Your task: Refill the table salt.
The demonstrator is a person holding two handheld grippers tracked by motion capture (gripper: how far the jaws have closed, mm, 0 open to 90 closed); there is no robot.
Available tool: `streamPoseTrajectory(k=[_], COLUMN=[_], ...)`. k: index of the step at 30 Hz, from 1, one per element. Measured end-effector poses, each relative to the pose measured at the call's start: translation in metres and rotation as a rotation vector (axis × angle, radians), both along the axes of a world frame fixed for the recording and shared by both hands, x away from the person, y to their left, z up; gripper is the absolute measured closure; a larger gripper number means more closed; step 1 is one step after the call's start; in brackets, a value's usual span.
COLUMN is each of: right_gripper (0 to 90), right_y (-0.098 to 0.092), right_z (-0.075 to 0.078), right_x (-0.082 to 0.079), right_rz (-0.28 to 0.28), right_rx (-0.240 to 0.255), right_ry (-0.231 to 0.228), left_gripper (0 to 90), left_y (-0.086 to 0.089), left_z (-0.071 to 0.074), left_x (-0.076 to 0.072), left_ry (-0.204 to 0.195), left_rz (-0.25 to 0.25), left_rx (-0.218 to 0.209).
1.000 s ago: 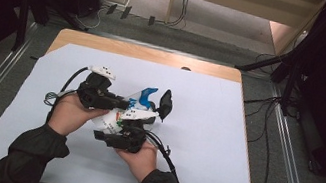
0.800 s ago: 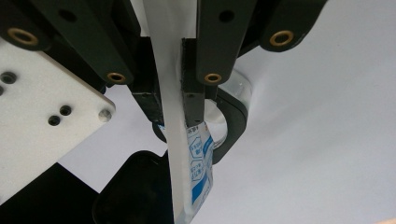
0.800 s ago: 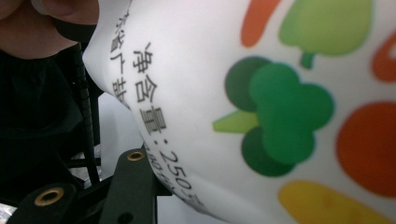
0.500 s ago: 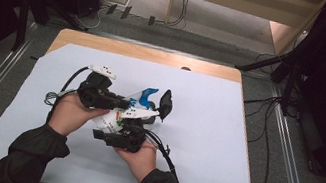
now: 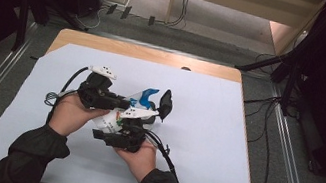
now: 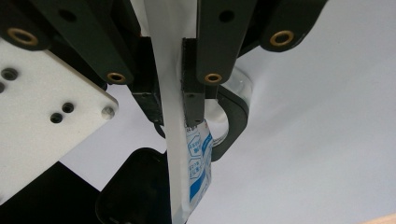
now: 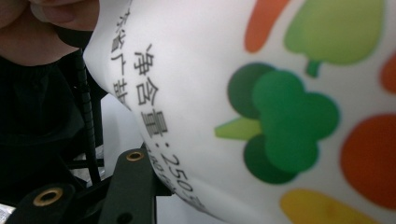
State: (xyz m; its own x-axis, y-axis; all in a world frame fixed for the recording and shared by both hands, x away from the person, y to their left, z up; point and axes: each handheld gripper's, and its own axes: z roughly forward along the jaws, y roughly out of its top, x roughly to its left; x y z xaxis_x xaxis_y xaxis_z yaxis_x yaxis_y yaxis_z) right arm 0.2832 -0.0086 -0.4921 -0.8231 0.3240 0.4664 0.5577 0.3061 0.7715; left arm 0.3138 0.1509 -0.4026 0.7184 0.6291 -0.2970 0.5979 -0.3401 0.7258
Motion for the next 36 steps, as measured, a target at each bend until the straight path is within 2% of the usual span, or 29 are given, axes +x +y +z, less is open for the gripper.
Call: streamPoseTrajectory(k=[36], right_gripper=[58.1], right_y=[-0.0007], right_z=[0.0007], right_x=[0.0032], right_rz=[-0.001], right_rx=[0.01], right_ry=[0.016], left_gripper=[82.0], left_y=[-0.0029], left_z=[-0.0006], left_x=[0.001], left_ry=[-0.007], left_rz=[0.002], left_rx=[0.0])
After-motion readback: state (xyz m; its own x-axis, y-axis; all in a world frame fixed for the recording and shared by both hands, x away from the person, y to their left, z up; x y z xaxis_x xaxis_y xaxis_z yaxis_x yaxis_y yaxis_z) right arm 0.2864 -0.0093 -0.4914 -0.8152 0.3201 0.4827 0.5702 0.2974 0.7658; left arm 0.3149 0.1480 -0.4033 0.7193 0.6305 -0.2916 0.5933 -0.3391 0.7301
